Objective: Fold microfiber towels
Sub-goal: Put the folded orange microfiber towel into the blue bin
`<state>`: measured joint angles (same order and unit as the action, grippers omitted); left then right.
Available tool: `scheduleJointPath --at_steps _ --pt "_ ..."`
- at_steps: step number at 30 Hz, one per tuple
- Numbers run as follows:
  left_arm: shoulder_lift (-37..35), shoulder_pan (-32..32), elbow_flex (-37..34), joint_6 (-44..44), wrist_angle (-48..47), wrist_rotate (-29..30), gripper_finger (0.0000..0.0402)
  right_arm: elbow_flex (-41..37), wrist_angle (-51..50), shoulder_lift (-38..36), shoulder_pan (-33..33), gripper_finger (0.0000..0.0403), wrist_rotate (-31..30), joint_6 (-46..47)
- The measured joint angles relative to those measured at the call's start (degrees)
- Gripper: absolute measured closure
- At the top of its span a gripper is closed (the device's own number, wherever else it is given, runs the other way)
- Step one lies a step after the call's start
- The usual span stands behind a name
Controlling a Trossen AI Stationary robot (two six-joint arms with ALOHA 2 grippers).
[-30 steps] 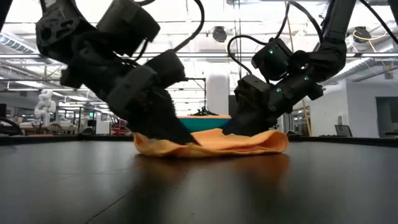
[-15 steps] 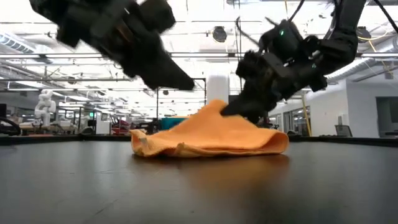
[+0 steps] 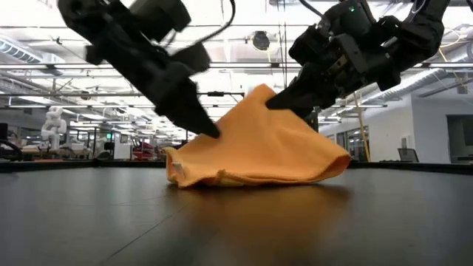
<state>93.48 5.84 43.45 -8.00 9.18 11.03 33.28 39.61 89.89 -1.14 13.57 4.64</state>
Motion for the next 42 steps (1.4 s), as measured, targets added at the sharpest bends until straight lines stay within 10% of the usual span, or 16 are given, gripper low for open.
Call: scheduleJointPath --at_steps 13,26,42 --pt "7.48 -8.6 0.17 6.57 3.75 -26.07 0.0117 0.04 1.21 -0.09 0.63 0.0402 -0.1 -0.87" --pt "1.73 -9.0 0.12 7.87 -3.43 -26.64 0.0386 0.04 0.95 -0.09 0.63 0.0403 -4.54 -0.83" --pt "-21.44 -19.14 5.09 15.82 -18.7 -20.47 0.0398 0.23 5.36 -11.6 -8.81 0.0403 -12.13 -3.29"
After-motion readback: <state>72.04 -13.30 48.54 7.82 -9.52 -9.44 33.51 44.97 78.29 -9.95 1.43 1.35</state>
